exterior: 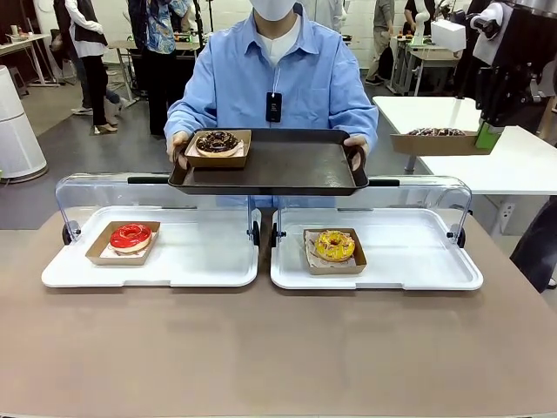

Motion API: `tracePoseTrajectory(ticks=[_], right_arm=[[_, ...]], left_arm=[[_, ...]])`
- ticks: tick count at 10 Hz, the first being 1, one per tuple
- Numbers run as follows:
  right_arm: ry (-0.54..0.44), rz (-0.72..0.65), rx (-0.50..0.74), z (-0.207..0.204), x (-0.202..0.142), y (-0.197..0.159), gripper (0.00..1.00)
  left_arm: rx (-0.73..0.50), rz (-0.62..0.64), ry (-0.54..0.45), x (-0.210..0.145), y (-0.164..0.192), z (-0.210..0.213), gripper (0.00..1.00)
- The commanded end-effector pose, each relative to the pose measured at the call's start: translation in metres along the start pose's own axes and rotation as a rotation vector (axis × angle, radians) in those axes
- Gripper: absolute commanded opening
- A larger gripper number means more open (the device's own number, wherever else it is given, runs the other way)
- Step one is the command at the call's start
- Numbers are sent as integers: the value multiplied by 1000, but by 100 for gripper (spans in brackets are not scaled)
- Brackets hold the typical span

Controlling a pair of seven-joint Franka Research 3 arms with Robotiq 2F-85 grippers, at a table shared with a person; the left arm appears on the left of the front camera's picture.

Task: Provide the desired donut to the person.
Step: Place the picked Paper togo box onto the Handle tray extended by the person.

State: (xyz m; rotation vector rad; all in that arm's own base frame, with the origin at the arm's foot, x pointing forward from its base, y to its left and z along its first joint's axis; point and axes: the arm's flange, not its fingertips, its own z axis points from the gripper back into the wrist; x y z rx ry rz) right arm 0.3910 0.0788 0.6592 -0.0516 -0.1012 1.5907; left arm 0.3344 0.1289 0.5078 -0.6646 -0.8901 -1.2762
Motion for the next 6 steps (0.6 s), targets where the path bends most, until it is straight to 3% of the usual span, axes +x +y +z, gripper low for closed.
tracePoseTrajectory(ticks=[1, 3, 6], right_arm=[[0, 0, 0, 0, 0, 0, 1], [43, -30, -81, 27, 37, -20, 1], [66, -46, -100, 44, 99, -69, 1]], left_arm=[[0, 1, -17, 0, -1, 1, 100], [0, 1, -17, 0, -1, 1, 100], [0, 1, -17, 0, -1, 1, 100]])
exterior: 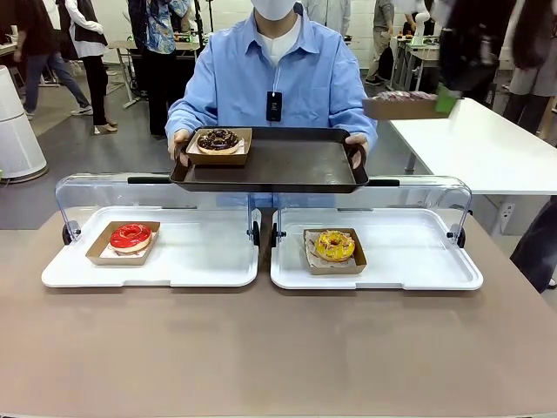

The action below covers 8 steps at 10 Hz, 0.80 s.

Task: Provide the desired donut to the person.
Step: Place the picked Paper togo box onto the Handle tray extended by the person.

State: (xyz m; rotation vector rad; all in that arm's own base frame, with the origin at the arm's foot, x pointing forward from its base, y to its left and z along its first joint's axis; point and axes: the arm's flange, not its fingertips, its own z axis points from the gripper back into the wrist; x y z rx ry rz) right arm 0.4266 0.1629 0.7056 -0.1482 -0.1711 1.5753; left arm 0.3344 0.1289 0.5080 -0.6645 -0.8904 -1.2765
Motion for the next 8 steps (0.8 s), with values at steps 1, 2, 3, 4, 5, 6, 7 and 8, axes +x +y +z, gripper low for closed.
tracePoseTrajectory(ticks=[1, 2, 3, 4, 5, 6, 7, 8], right_arm=[[43, -58, 11, -2, 34, -43, 1], [35, -74, 2, -9, 52, -53, 1], [20, -82, 24, -19, 68, -60, 1], [13, -104, 28, -31, 83, -68, 1], [-4, -92, 27, -42, 93, -70, 1], [-36, -56, 34, -54, 99, -68, 1], [-57, -29, 31, -68, 102, -66, 1], [-76, -12, 36, -82, 101, -68, 1]], left_arm=[[0, 1, -17, 0, -1, 1, 100], [0, 1, -17, 0, -1, 1, 100], [0, 1, -17, 0, -1, 1, 100], [0, 1, -17, 0, -1, 1, 100], [0, 1, -17, 0, -1, 1, 100], [0, 1, -17, 0, -1, 1, 100], [0, 1, -17, 0, -1, 1, 100], [0, 1, -17, 0, -1, 1, 100]])
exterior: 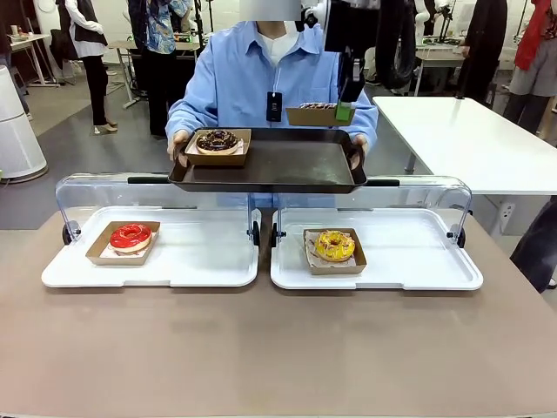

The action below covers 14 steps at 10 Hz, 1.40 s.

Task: Provide the desired donut to the person.
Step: Place the picked Paper togo box onto the Handle tray extended by the person.

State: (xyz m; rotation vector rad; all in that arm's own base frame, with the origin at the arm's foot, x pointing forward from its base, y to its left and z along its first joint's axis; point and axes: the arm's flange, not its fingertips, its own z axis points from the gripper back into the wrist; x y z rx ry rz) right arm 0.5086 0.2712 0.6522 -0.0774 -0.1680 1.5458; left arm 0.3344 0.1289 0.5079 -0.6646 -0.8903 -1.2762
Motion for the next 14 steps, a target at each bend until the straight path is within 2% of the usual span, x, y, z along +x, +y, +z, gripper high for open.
tracePoseTrajectory(ticks=[1, 3, 12, 13, 14], right_arm=[[-50, 31, 4, -24, -10, -2, 1], [-89, 99, 28, -49, -17, -2, 1], [-43, 95, 40, -108, -24, -13, 1], [-41, 100, 42, -109, -25, -12, 13], [-39, 104, 40, -109, -24, -11, 58]], left_arm=[[0, 1, -17, 0, -1, 1, 100], [0, 1, -17, 0, -1, 1, 100], [0, 1, -17, 0, -1, 1, 100], [0, 1, -17, 0, -1, 1, 100], [0, 1, -17, 0, -1, 1, 100]])
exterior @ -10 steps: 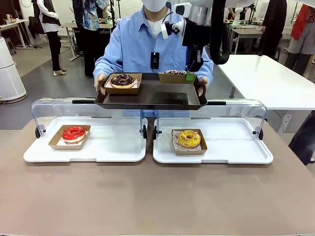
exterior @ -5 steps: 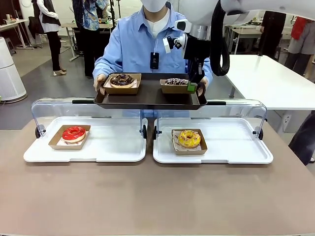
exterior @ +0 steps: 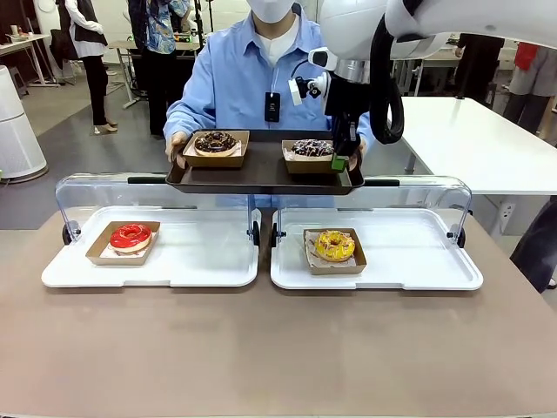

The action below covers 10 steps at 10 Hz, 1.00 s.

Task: Provide the desired donut to the person.
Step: Place the picked Paper togo box onto the Handle tray extended by the person.

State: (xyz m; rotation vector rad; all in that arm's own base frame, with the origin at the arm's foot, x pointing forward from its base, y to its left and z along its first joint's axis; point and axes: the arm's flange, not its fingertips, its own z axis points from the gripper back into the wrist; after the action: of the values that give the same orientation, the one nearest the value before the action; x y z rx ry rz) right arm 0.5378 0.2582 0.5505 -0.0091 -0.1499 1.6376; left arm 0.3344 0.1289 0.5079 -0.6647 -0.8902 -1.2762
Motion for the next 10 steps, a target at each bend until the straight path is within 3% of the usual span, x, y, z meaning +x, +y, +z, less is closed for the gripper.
tracePoseTrajectory(ticks=[1, 2, 4, 5, 6, 10], right_arm=[[0, 17, -23, -4, -5, 1, 72], [1, 19, -26, -4, -4, 1, 100], [4, 17, -27, -4, -5, 1, 100], [4, 13, -27, -4, -6, -1, 95], [6, 11, -25, -4, -7, -1, 100], [10, 10, -18, -3, -9, -1, 100]], left_arm=[[0, 1, -17, 0, -1, 1, 100], [0, 1, -17, 0, -1, 1, 100], [0, 1, -17, 0, -1, 1, 100], [0, 1, -17, 0, -1, 1, 100], [0, 1, -17, 0, -1, 1, 100], [0, 1, -17, 0, -1, 1, 100]])
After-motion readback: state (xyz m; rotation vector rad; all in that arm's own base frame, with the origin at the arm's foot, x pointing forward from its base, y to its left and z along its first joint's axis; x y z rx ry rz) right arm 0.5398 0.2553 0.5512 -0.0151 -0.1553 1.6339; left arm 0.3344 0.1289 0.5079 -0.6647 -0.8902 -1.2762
